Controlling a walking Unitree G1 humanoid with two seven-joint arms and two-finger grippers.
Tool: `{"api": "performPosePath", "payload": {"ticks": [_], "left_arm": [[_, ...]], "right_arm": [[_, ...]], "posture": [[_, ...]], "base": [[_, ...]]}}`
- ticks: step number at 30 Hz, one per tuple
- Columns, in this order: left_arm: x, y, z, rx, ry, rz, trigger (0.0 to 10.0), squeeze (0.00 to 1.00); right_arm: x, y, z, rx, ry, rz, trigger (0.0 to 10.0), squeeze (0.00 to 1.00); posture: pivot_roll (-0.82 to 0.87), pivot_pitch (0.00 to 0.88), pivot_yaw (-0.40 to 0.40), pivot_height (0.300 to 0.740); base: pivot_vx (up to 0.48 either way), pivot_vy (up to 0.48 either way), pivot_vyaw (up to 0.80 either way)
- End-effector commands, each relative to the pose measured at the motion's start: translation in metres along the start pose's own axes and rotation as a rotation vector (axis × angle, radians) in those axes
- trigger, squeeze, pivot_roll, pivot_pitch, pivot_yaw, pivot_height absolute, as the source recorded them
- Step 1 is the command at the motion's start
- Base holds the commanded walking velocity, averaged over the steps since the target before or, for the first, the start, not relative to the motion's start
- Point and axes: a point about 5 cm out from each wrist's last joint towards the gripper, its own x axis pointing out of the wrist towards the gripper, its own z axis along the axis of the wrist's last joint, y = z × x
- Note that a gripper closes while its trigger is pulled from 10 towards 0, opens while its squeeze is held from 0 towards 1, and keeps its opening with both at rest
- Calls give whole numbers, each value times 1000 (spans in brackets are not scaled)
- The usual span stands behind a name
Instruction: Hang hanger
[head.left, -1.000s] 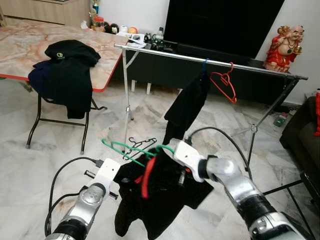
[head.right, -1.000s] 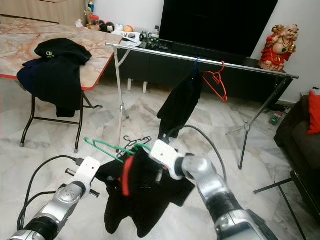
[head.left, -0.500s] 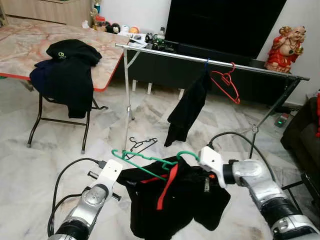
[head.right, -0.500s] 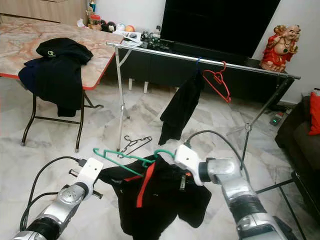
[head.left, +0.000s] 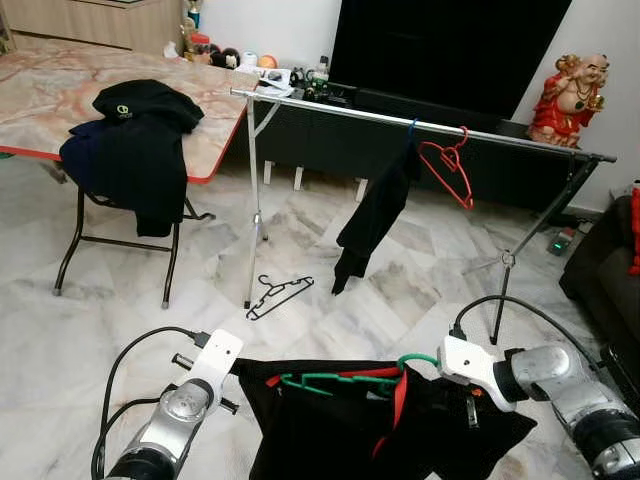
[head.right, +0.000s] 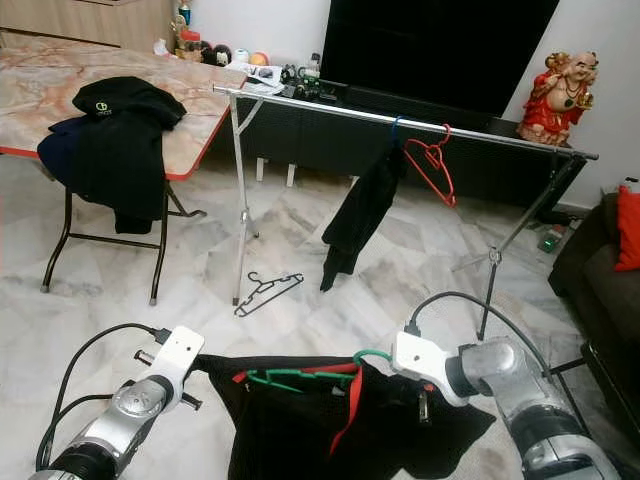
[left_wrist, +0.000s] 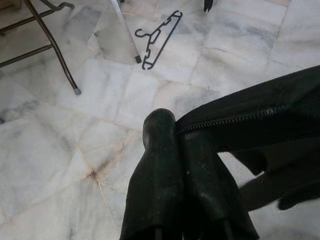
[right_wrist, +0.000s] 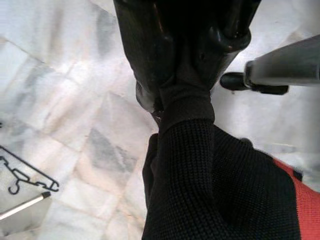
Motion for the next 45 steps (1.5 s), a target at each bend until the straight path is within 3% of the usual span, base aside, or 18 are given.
{"api": "performPosePath", "payload": {"ticks": [1,6,11,20,25,26,30,35,42,43,45], "left_arm": [[-2,11,-11,-14,51,45,0,0],[-2,10,-11,-15,53,42,0,0],[-3,12,-9,-17,48,37,0,0],[-5,17,16,-28,-74,-29,0,0],[-20,0,36,-7,-170,-303,0,0],[-27,-9,39,39,-193,-408,0,0],[-48,-29,53,95,-254,-627,0,0],[-63,-38,69,108,-301,-756,0,0],[-78,-47,76,134,-309,-873,0,0],[-79,-49,76,140,-305,-887,0,259],[-79,-50,76,143,-303,-896,0,259]], "right_arm": [[-22,-3,-19,13,115,-43,0,0],[-17,-6,-18,-11,131,-88,0,0],[-14,-10,-21,-57,220,-144,0,0],[-5,-15,-18,-80,262,-258,0,0],[7,-27,6,-13,106,-395,0,0],[13,-27,13,7,58,-397,0,0],[31,-24,30,-3,-6,-378,0,0],[44,-23,42,18,-45,-401,0,0],[56,-24,57,67,-104,-485,0,0],[57,-25,59,80,-122,-492,0,0],[58,-25,61,89,-134,-497,0,0]], "posture": [[145,0,-166,740],[150,0,-167,740],[153,0,-169,740],[166,0,-175,740],[171,0,-176,740],[171,0,-171,740],[177,0,-169,740],[183,0,-168,740],[181,0,-161,740],[184,0,-162,740],[185,0,-162,740]], "base": [[0,0,0],[0,0,0],[0,0,0],[0,0,0],[0,0,0],[0,0,0],[0,0,0],[0,0,0],[0,0,0],[0,0,0],[0,0,0]]}}
